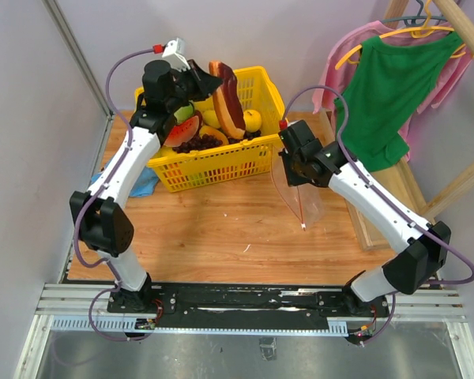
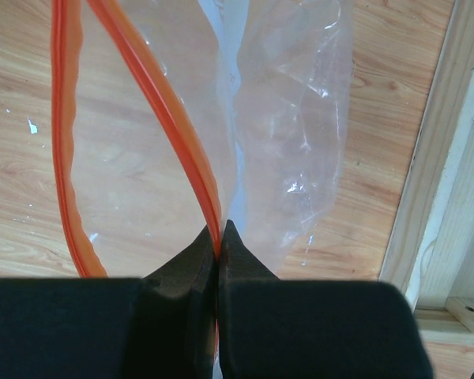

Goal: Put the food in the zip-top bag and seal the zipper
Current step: Pick up the fake food from the bin.

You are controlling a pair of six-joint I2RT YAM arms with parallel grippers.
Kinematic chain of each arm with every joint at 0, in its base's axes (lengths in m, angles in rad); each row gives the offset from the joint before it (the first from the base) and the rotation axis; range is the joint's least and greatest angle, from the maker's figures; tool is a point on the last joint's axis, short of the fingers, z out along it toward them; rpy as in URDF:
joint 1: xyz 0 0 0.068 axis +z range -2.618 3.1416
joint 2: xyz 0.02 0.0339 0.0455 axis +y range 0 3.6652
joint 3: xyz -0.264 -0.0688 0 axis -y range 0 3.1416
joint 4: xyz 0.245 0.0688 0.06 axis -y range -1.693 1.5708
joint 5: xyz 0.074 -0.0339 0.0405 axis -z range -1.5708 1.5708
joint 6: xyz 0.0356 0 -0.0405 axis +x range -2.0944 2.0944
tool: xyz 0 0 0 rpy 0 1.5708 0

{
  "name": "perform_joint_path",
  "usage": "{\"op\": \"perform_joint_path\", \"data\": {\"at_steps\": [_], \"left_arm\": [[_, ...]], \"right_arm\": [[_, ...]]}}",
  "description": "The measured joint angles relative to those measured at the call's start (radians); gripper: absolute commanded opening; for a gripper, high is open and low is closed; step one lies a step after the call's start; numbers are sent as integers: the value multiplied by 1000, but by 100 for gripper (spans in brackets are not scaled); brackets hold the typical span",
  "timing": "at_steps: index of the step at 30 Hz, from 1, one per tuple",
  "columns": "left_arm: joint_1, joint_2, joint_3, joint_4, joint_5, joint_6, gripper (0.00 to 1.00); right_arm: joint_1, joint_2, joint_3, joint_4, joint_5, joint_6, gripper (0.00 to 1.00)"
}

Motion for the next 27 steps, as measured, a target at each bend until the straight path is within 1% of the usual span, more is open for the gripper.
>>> {"op": "perform_joint_path", "data": {"at_steps": [6, 10, 16, 18, 22, 27], "left_arm": [[-91, -103, -77, -21, -109, -37, 0], [-169, -161, -109, -39, -230, -45, 0], [-264, -342, -292, 40, -382, -50, 0], [-286, -390, -319, 62, -426, -50, 0], [-314, -432, -320, 97, -472, -54, 0], [-334, -454, -320, 115, -480, -91, 0]], "right_arm": [[0, 24, 43, -34, 27, 56, 1], [0, 39, 69, -56, 43, 95, 1], [0, 66, 103, -80, 47, 144, 1], [0, 78, 110, -86, 47, 162, 1], [0, 89, 111, -87, 47, 196, 1], [0, 91, 111, -87, 45, 235, 1]]}}
